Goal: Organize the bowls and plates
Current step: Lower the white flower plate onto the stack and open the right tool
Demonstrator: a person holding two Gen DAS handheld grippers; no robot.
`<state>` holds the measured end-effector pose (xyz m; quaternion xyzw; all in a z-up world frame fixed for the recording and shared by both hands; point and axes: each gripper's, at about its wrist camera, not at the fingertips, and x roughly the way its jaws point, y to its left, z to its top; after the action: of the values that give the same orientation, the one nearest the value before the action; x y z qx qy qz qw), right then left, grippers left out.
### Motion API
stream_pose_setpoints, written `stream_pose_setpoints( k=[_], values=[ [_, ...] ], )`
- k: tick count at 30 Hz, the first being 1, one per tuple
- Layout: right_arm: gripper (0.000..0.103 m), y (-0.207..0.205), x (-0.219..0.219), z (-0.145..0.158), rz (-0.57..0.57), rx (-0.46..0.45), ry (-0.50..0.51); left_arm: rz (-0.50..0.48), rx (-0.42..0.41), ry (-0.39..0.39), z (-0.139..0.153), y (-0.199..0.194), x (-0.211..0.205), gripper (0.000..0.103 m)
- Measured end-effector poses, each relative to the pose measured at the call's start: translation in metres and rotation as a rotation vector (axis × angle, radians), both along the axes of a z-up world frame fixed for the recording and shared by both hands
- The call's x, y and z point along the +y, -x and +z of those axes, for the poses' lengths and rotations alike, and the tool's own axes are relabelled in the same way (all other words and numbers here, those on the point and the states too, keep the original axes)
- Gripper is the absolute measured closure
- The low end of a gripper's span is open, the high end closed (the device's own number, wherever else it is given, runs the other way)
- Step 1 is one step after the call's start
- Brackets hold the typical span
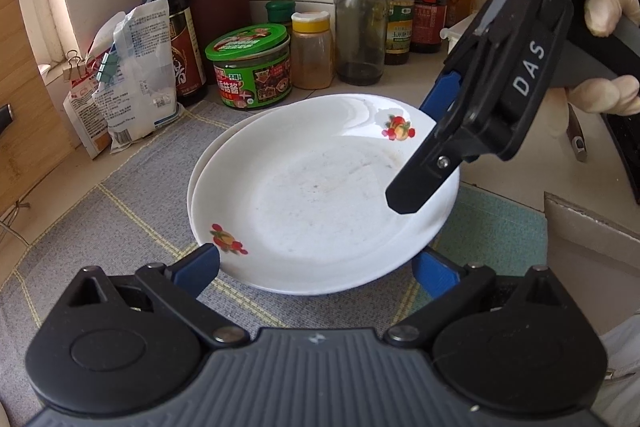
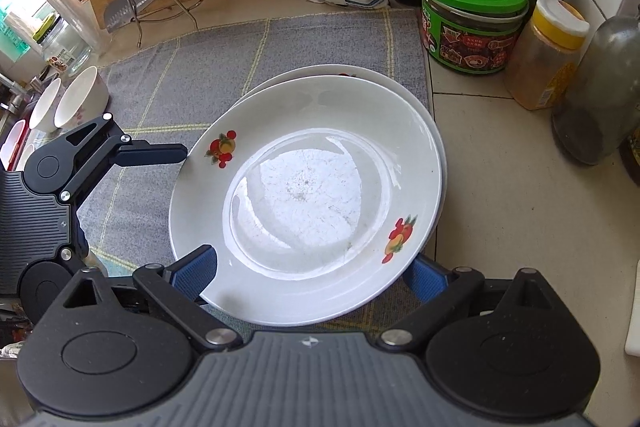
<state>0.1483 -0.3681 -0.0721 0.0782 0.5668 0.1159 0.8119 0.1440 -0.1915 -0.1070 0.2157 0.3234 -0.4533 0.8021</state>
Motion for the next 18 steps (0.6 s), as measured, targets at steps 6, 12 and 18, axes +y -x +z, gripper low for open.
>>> stream_pose_setpoints(
  k=[6, 12, 18],
  values=[
    [0.002, 0.002, 0.002, -0.001, -0.004, 0.01, 0.013, 0.001, -0.006, 0.0, -0.002, 0.0, -0.002, 0.001],
    [0.001, 0.006, 0.004, -0.001, -0.007, 0.005, 0.039, 0.039, -0.019, 0.038, 0.003, 0.0, 0.004, 0.001],
    [0.0, 0.01, 0.007, 0.015, -0.002, -0.091, 0.056, 0.125, -0.075, 0.113, 0.016, -0.002, 0.016, 0.001]
  ],
)
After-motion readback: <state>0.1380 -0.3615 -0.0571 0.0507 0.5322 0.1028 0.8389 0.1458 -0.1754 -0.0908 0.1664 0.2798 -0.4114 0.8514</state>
